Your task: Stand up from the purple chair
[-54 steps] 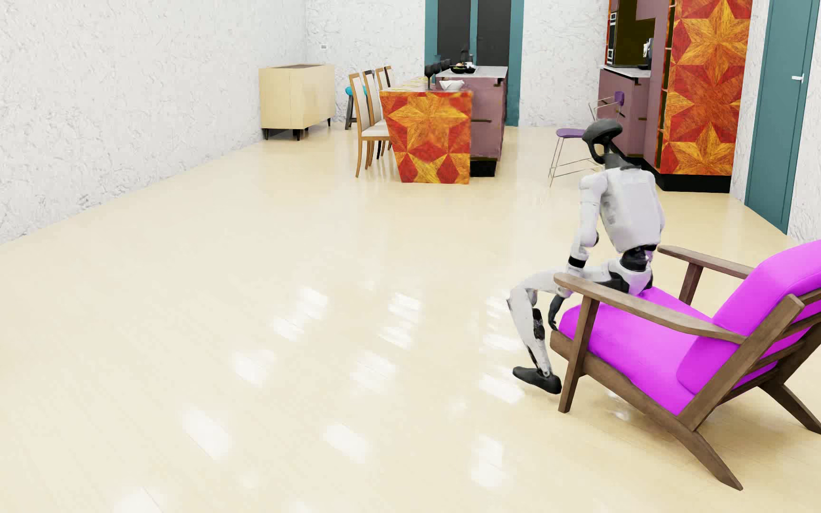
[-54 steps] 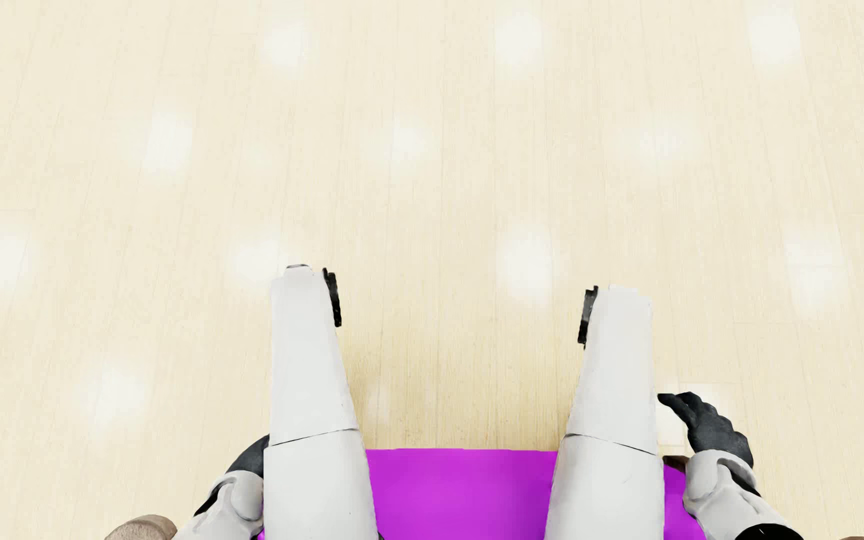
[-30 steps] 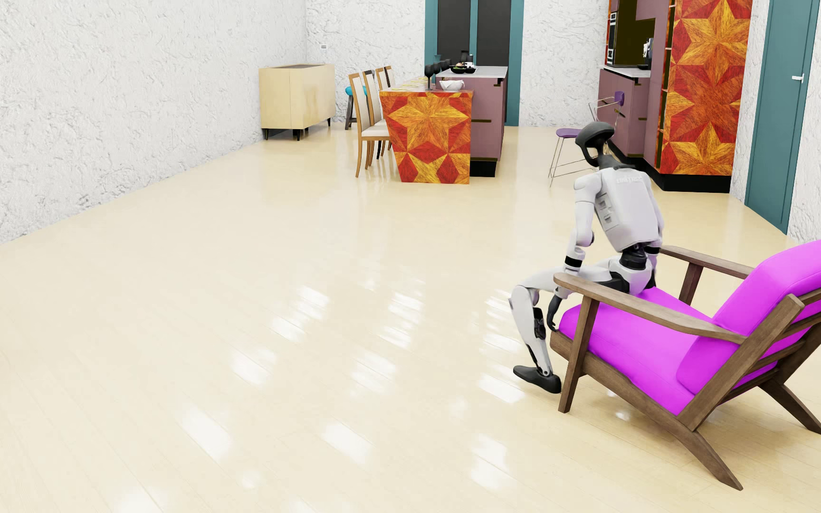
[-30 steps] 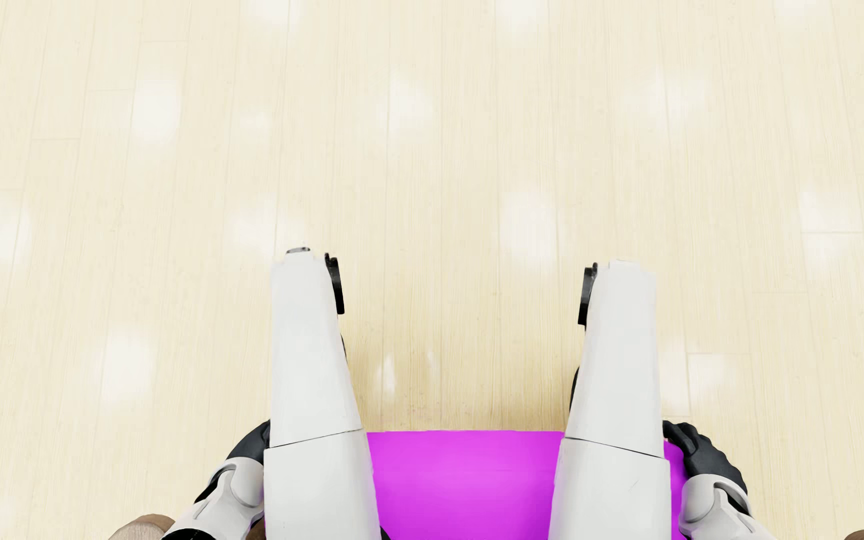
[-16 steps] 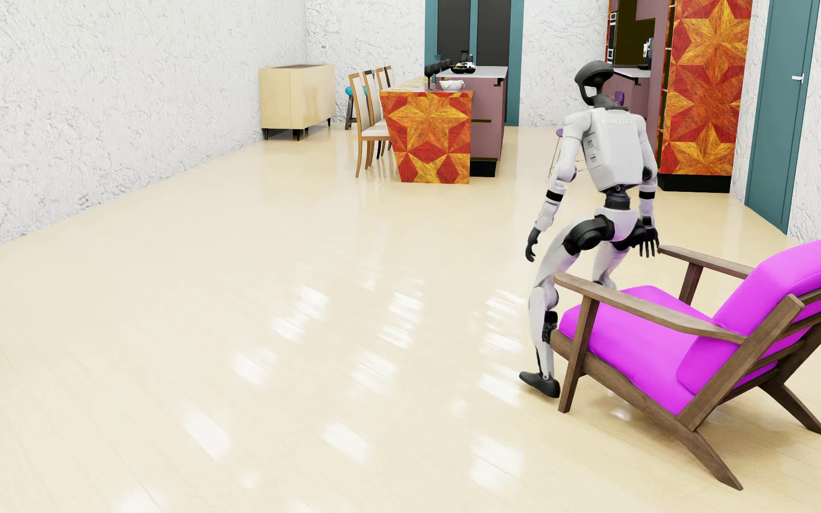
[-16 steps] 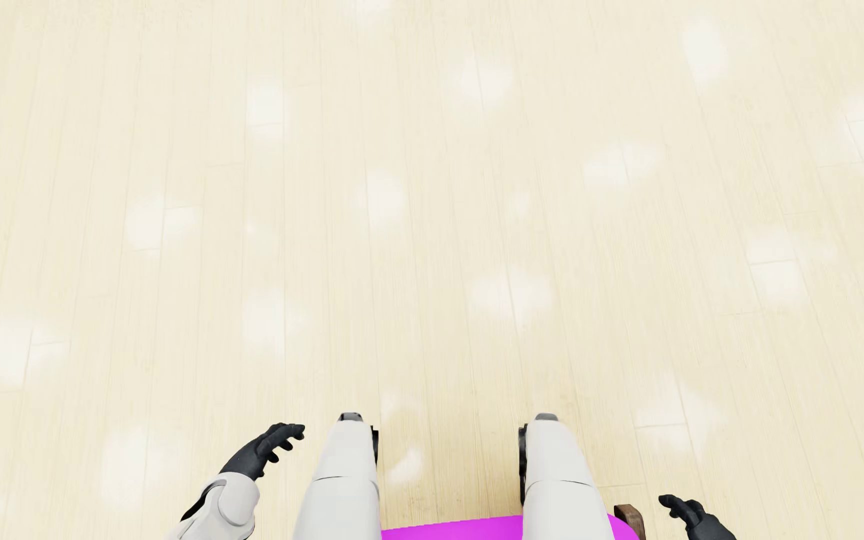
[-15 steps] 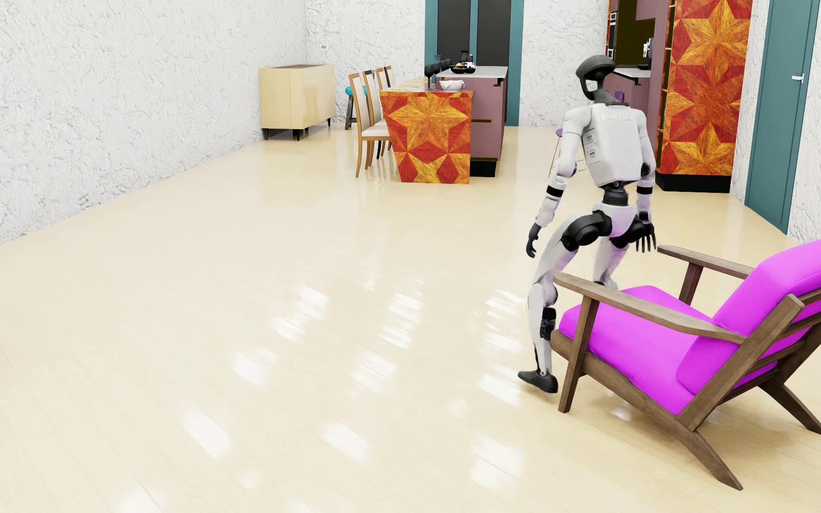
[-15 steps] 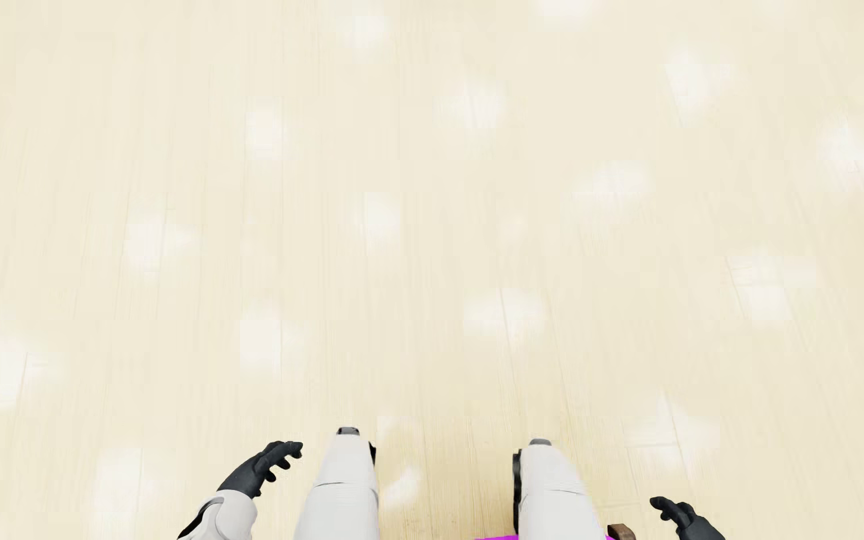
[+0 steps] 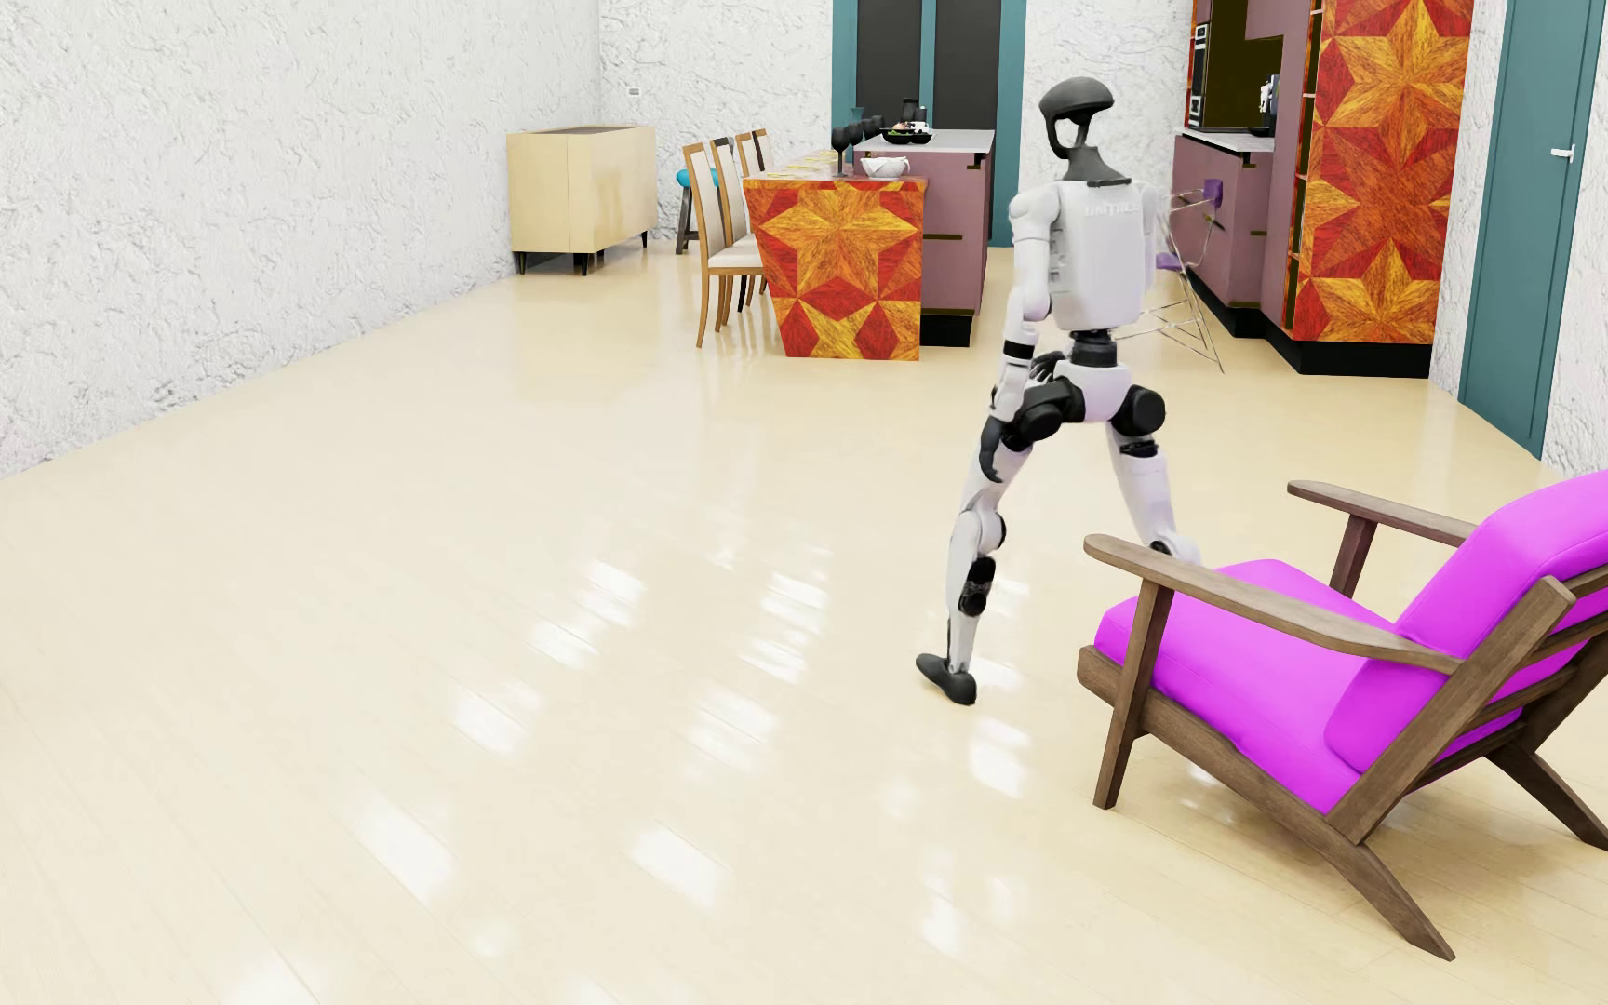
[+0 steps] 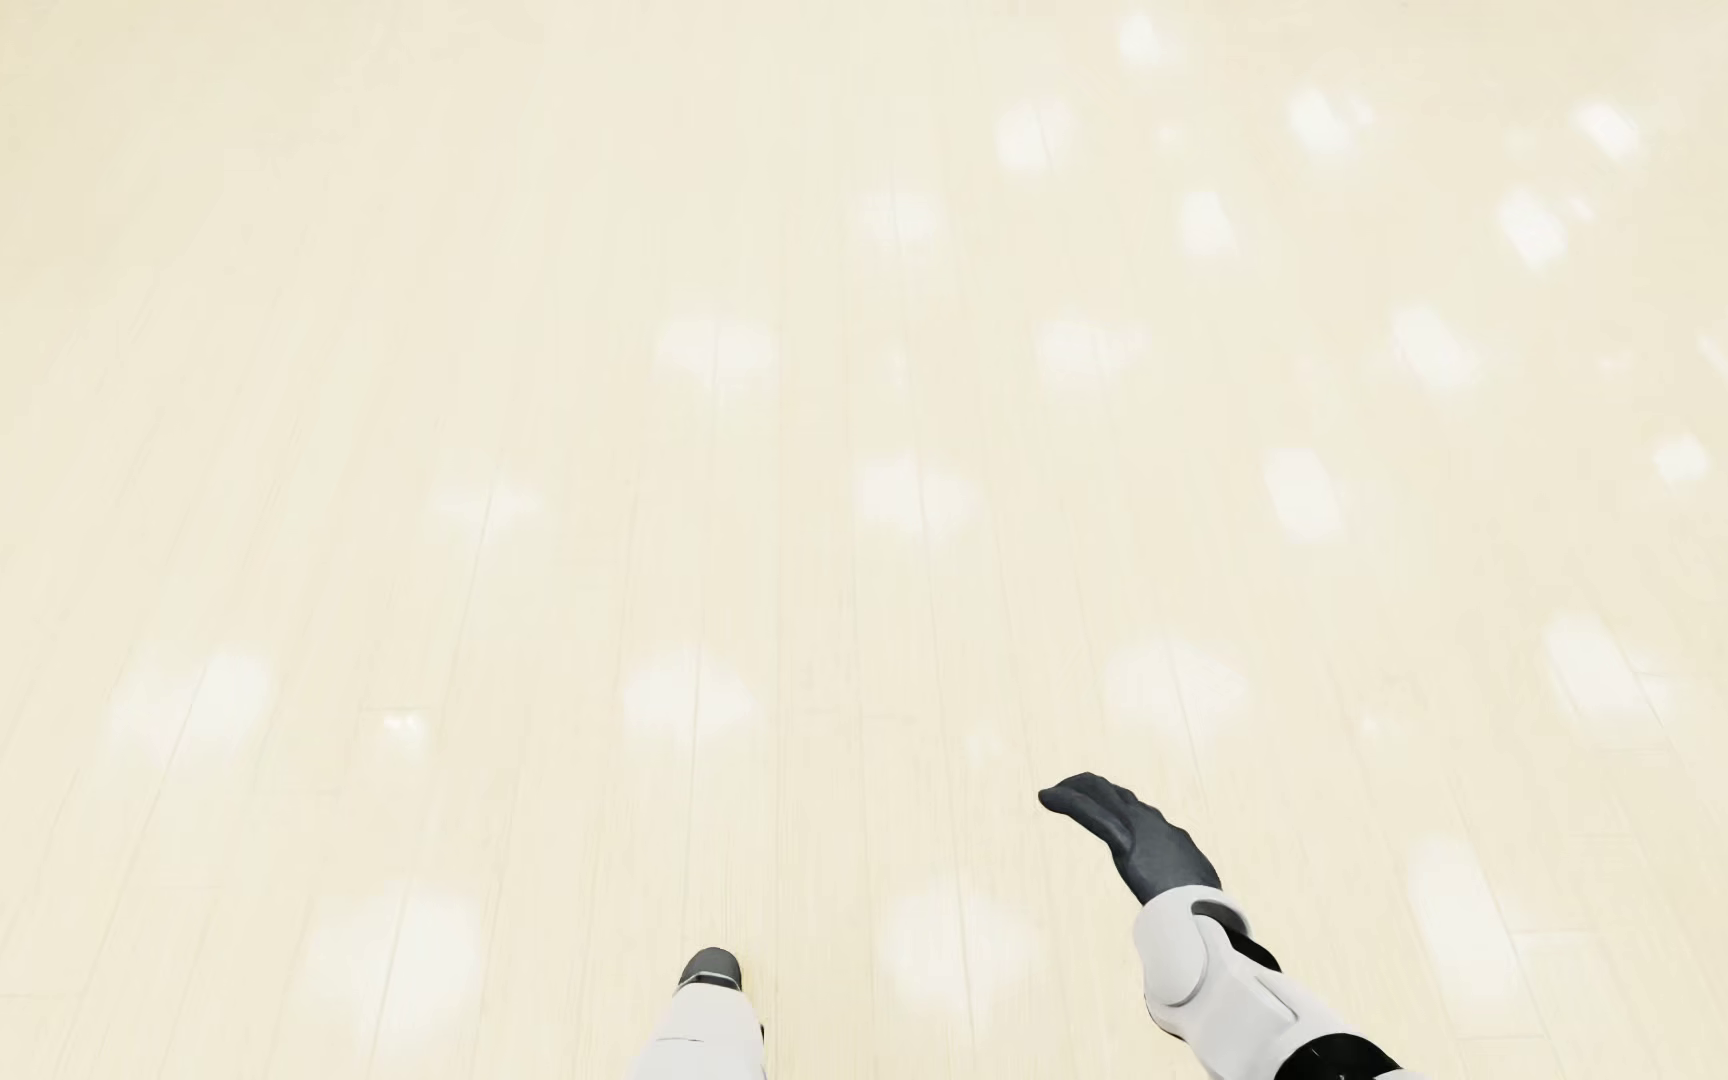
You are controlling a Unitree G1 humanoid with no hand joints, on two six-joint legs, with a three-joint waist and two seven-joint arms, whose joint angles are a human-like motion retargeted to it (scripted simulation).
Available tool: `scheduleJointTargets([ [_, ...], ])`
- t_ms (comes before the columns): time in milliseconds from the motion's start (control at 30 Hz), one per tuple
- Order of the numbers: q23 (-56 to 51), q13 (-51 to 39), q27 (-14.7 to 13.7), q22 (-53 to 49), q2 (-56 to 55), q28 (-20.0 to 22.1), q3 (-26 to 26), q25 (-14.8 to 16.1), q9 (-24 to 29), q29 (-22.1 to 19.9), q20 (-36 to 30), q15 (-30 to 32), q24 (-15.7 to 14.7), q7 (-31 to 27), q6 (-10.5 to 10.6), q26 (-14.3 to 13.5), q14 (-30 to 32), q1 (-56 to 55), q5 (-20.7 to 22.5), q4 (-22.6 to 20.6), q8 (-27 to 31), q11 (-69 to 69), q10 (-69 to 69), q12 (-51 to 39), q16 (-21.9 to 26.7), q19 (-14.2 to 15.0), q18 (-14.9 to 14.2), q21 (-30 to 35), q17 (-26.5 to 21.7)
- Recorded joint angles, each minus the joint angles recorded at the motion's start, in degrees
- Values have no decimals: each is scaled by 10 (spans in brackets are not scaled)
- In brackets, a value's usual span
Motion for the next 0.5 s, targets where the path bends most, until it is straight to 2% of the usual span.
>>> scheduleJointTargets([
  [33,15,20,15,2,-25,-5,-7,-6,-5,11,-5,23,3,12,-2,5,-6,23,-5,-11,11,86,-1,0,3,6,12,-10,1],
  [100,56,54,12,12,-119,-24,-35,6,-1,30,-24,135,21,26,-5,4,-26,112,-12,-37,36,309,-52,-25,26,39,52,-29,5],
  [133,79,71,11,16,-158,-30,-51,11,5,41,-43,122,10,23,-2,1,-32,165,-13,-43,41,400,-86,-44,39,47,58,-40,5],
  [167,98,92,15,24,-206,-37,-63,11,13,54,-52,91,11,37,5,2,-47,215,-6,-45,50,477,-113,-70,49,46,62,-58,0],
  [200,119,126,26,29,-262,-33,-76,20,6,45,-85,81,1,50,11,23,-59,259,6,-48,59,524,-139,-89,60,44,65,-70,-2],
  [233,133,143,18,21,-299,-30,-94,31,23,42,-99,55,-3,50,18,10,-69,311,15,-49,68,538,-166,-121,70,55,61,-100,-4],
  [267,155,164,28,16,-354,-25,-109,20,25,51,-107,43,-17,50,18,5,-77,349,25,-52,85,536,-189,-150,77,62,63,-123,-7],
  [300,165,191,29,1,-412,-18,-124,28,15,54,-109,46,-27,55,21,15,-86,384,37,-51,103,503,-217,-172,85,72,53,-134,-12],
  [333,176,207,27,-8,-438,-13,-138,31,24,51,-109,17,-37,59,25,5,-93,430,49,-52,122,428,-243,-198,89,73,43,-149,-17],
  [367,177,237,30,-26,-458,-14,-145,32,13,51,-130,69,-35,54,27,-4,-108,456,60,-47,126,317,-251,-210,96,70,49,-171,-18],
  [400,179,253,31,-41,-443,10,-147,52,18,43,-120,89,-58,61,31,-11,-121,493,64,-55,121,164,-265,-223,83,58,48,-188,-17],
  [433,180,278,24,-55,-424,12,-148,56,5,49,-136,99,-48,73,30,-17,-137,520,62,-50,107,6,-263,-228,87,48,24,-207,-20],
  [467,186,292,22,-56,-420,3,-147,61,-11,60,-132,122,-37,88,35,-17,-161,529,60,-47,81,-112,-242,-233,79,61,7,-236,-24],
  [500,187,305,28,-62,-421,0,-150,47,-17,53,-129,131,-28,92,39,-23,-174,551,59,-40,78,-141,-227,-230,74,71,-6,-258,-25],
])
